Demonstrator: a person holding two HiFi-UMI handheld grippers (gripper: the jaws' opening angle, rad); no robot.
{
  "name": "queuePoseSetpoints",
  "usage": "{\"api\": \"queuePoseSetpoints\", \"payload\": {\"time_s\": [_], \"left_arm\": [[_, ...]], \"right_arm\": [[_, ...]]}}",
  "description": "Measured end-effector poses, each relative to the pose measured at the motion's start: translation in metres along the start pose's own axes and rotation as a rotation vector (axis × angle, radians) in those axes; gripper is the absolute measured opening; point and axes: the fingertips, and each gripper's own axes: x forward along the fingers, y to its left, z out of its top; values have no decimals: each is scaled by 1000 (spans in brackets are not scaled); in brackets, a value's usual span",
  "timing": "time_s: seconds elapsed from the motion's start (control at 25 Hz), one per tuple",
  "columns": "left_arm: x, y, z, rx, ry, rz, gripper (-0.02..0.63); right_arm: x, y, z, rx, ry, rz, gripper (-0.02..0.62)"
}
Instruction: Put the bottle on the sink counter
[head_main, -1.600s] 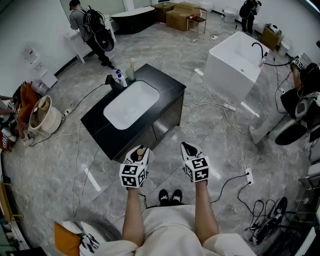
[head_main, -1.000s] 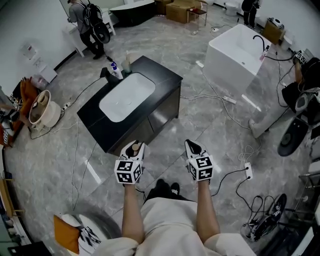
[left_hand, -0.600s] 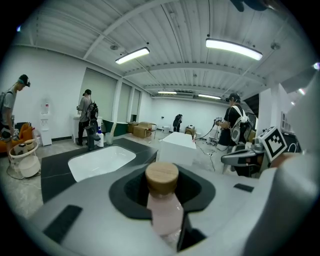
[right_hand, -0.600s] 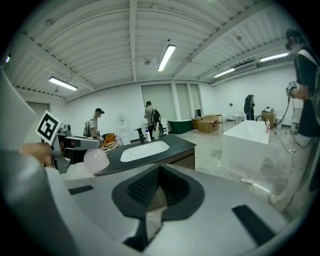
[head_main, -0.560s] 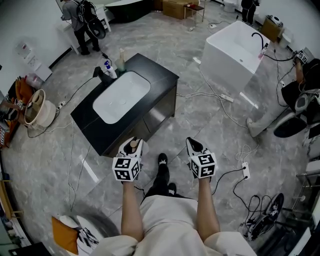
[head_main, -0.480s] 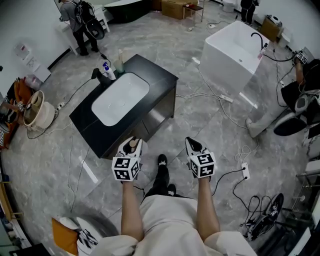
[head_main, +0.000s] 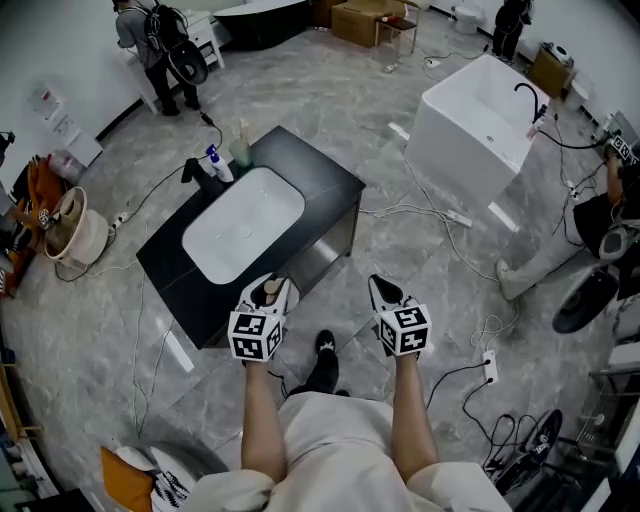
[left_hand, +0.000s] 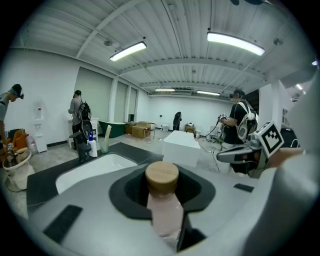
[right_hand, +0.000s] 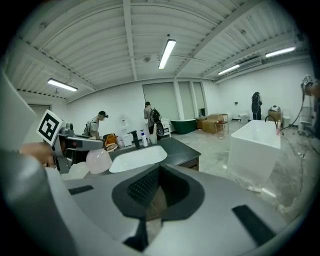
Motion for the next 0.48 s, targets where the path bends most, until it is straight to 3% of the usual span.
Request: {"api": "queuePoseSetpoints", "payload": {"time_s": [0.48], "left_arm": [[71, 42, 45, 18, -7, -38, 109]], "right_arm": [[65, -37, 43, 5, 7, -30, 5]]}}
